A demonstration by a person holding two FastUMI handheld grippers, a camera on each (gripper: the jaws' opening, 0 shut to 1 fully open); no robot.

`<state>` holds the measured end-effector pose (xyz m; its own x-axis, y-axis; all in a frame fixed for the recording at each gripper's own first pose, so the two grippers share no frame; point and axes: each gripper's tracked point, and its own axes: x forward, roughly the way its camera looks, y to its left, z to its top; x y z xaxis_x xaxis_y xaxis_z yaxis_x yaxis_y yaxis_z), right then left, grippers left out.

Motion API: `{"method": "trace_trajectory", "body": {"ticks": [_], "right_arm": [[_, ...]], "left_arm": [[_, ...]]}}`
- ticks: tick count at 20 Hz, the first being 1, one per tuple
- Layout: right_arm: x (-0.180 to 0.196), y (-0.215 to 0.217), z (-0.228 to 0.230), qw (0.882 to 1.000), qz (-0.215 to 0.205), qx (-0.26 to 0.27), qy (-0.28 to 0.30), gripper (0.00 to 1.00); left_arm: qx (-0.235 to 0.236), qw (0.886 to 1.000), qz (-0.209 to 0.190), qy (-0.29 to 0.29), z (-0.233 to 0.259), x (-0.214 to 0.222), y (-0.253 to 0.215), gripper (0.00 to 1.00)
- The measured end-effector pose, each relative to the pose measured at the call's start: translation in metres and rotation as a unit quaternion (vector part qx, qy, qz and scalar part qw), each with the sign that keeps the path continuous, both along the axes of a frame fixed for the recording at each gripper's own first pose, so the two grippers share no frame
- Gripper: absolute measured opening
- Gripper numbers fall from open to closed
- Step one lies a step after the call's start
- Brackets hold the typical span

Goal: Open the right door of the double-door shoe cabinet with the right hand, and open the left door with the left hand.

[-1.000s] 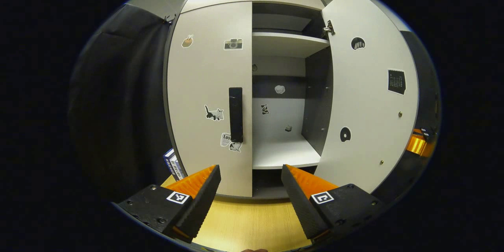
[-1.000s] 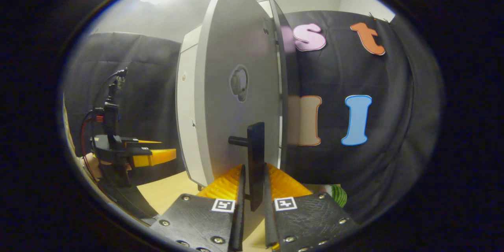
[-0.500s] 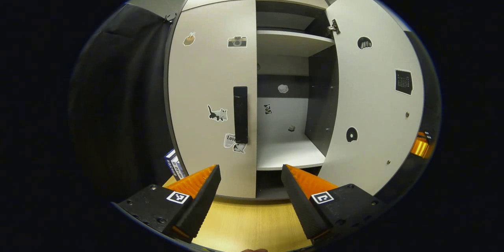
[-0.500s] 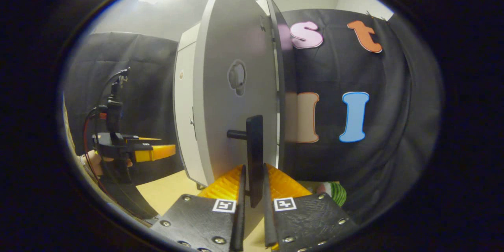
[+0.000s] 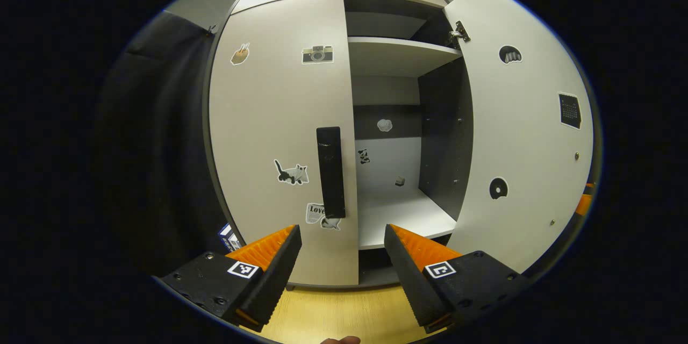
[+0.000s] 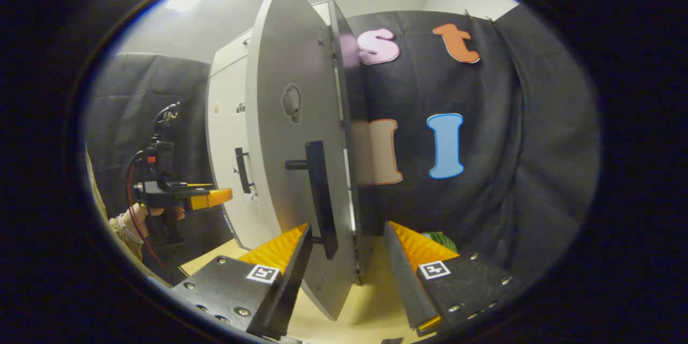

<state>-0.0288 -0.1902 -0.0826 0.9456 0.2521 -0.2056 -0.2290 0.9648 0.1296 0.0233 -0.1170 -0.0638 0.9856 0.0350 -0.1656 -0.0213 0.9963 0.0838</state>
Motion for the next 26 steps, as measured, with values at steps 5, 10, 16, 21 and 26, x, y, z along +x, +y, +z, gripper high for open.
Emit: {"method": "trace_trajectory", "body": {"ticks": [5, 10, 16, 21, 26], "right_arm": [[-0.015, -0.024, -0.007, 0.997, -0.076, 0.001, 0.007, 0.73], [-0.031, -0.051, -0.008, 0.988, -0.154, 0.007, 0.006, 0.82], [-0.046, -0.073, -0.012, 0.976, -0.218, 0.015, 0.013, 0.82], [-0.049, -0.072, -0.017, 0.972, -0.233, 0.023, 0.019, 0.81], [-0.049, -0.067, -0.021, 0.973, -0.227, 0.022, 0.03, 0.81]], "left_arm": [[0.001, 1.0, -0.022, -0.007, 0.003, 0.042, 0.004, 0.95], [0.002, 0.999, -0.043, -0.011, 0.003, 0.08, 0.001, 0.95], [0.002, 0.999, -0.032, -0.031, 0.005, 0.101, 0.001, 0.95], [-0.008, 0.999, -0.024, -0.045, 0.008, 0.101, 0.002, 0.97], [-0.001, 0.999, -0.004, -0.049, 0.008, 0.103, 0.01, 0.95]]}}
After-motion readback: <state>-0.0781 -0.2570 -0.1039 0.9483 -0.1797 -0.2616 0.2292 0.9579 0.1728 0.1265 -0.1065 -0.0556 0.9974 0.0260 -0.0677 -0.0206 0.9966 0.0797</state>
